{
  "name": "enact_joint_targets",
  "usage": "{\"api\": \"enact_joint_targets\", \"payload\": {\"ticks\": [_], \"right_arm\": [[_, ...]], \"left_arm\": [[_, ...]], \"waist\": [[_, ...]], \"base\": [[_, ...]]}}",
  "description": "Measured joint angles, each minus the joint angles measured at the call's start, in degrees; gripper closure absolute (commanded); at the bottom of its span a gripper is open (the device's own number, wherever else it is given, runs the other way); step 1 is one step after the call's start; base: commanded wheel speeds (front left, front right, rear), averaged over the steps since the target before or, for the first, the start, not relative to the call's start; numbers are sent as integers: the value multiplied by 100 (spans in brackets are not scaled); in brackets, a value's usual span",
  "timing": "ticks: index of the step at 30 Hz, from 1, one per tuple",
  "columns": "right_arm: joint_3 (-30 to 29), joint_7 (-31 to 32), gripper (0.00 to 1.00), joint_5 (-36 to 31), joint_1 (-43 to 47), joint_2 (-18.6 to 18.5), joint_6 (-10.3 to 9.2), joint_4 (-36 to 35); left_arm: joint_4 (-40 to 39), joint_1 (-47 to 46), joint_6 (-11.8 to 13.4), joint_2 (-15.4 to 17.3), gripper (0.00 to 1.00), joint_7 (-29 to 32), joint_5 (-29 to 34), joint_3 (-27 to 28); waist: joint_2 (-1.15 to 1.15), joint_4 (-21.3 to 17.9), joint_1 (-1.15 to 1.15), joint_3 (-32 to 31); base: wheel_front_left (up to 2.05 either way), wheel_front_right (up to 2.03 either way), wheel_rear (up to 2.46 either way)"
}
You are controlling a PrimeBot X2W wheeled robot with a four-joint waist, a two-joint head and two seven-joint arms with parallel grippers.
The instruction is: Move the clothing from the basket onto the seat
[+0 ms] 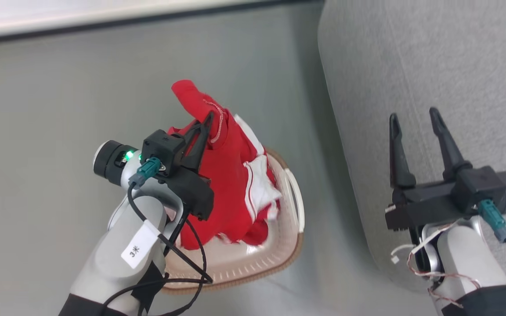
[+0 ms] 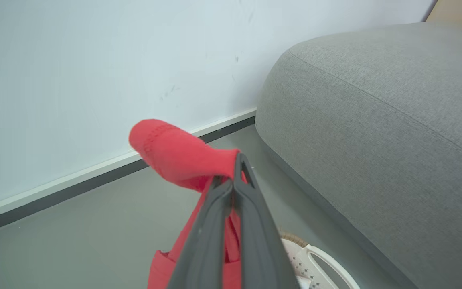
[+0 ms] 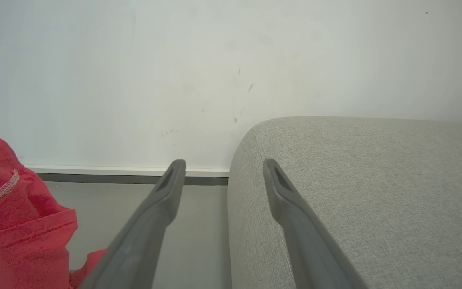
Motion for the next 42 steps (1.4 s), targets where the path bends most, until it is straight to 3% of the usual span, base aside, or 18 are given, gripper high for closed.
{"api": "enact_joint_targets", "payload": {"ticks": [15,32,42], "right_arm": [[22,1,0,23,655,-53,160,316],[495,1,0,22,1206,-15,642,728],[960,1,0,5,940,30,943,1116]], "left_arm": [[-324,-184,-42,-22,100,0,-226,-236],[-416,-216,-43,-37,100,0,-932,-872],[-646,-227,112,-37,100,10,-1262,-1223]], "waist": [[0,221,0,-1310],[0,357,0,-2716],[0,473,1,-3001]], "base": [[0,0,0],[0,0,0],[0,0,0]]}}
